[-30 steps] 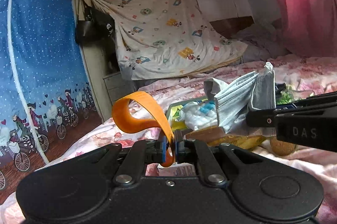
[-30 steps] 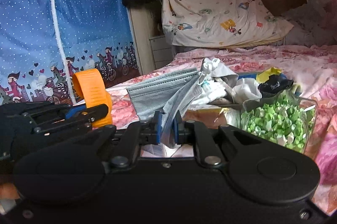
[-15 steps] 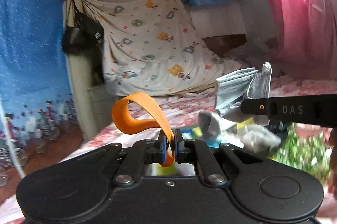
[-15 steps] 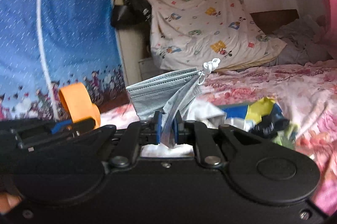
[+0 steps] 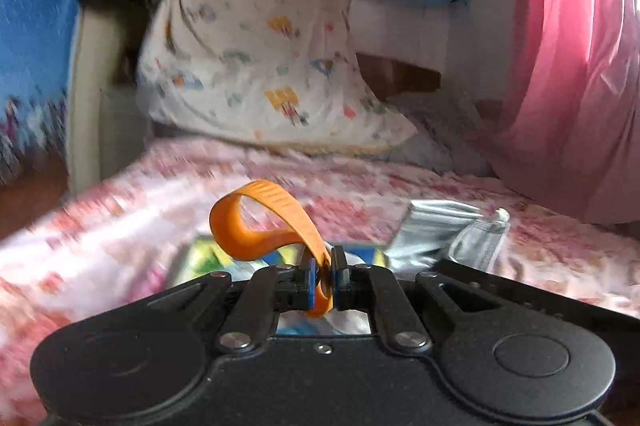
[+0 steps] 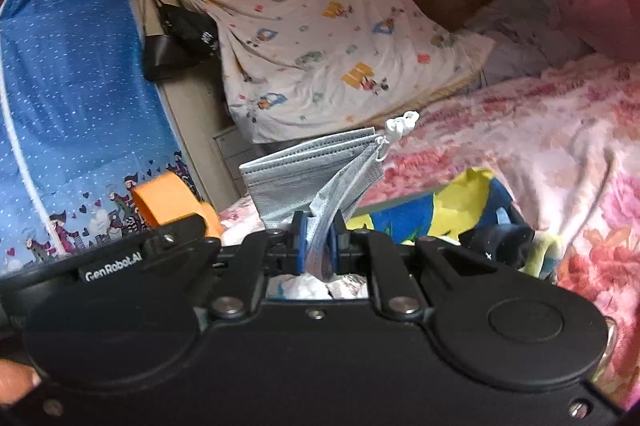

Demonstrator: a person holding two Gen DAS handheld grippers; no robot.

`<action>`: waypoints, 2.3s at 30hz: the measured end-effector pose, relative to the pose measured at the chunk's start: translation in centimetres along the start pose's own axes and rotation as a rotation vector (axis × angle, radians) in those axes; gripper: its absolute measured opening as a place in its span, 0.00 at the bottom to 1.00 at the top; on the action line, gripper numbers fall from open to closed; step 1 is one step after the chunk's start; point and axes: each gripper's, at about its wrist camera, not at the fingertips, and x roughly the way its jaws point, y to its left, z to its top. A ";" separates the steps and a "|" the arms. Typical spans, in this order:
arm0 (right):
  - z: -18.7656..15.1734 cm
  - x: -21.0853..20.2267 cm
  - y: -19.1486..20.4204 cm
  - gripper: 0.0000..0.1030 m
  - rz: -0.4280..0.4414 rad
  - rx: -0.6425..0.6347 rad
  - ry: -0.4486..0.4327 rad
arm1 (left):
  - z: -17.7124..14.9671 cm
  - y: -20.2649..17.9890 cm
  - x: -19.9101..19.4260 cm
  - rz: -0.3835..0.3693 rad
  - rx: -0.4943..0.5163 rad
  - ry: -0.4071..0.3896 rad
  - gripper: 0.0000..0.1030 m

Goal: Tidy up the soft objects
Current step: 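Carry the orange strap over the tray with the left gripper while the right gripper carries the grey mask, then lower the orange strap into the tray and open the left gripper while the right gripper releases the grey mask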

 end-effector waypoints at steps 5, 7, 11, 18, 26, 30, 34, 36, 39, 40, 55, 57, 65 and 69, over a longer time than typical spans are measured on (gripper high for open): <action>-0.2 1.2 -0.7 0.06 -0.038 0.047 0.026 | -0.2 0.7 2.4 -0.042 -0.118 0.068 0.07; 0.0 1.3 -1.1 0.06 -0.046 0.076 0.033 | -0.2 1.3 3.2 -0.055 -0.188 0.092 0.07; 0.2 2.1 -1.9 0.06 -0.071 0.110 0.057 | -0.3 2.5 5.0 -0.079 -0.298 0.160 0.07; -0.3 3.4 -1.7 0.07 -0.102 0.135 0.127 | -1.6 4.6 7.1 -0.063 -0.428 0.240 0.07; -0.2 4.7 -1.2 0.10 -0.122 0.125 0.196 | -2.0 4.9 7.1 -0.049 -0.447 0.263 0.13; -0.1 4.6 -1.1 0.15 -0.132 0.114 0.191 | -1.7 4.9 6.7 -0.034 -0.467 0.268 0.19; -0.1 4.8 -1.2 0.22 -0.137 0.117 0.188 | -1.5 5.1 6.3 -0.029 -0.493 0.272 0.23; 0.0 4.7 -1.4 0.27 -0.138 0.124 0.183 | -1.4 5.2 6.0 -0.026 -0.494 0.269 0.27; 0.0 4.5 -1.7 0.31 -0.142 0.126 0.175 | -1.3 5.1 5.8 -0.017 -0.476 0.265 0.29; 0.0 4.4 -1.7 0.31 -0.144 0.126 0.173 | -1.3 5.0 5.7 -0.015 -0.468 0.262 0.30; 0.3 3.6 -2.0 0.45 -0.146 0.128 0.147 | -1.2 5.0 4.7 0.000 -0.439 0.244 0.54; 0.3 3.6 -2.1 0.46 -0.144 0.133 0.145 | -1.1 5.0 4.4 0.000 -0.441 0.241 0.56; 0.3 3.3 -2.0 0.54 -0.149 0.135 0.136 | -0.9 5.0 3.8 0.004 -0.429 0.230 0.61; 0.3 3.2 -1.9 0.56 -0.150 0.137 0.133 | -0.8 5.0 3.2 0.010 -0.423 0.214 0.69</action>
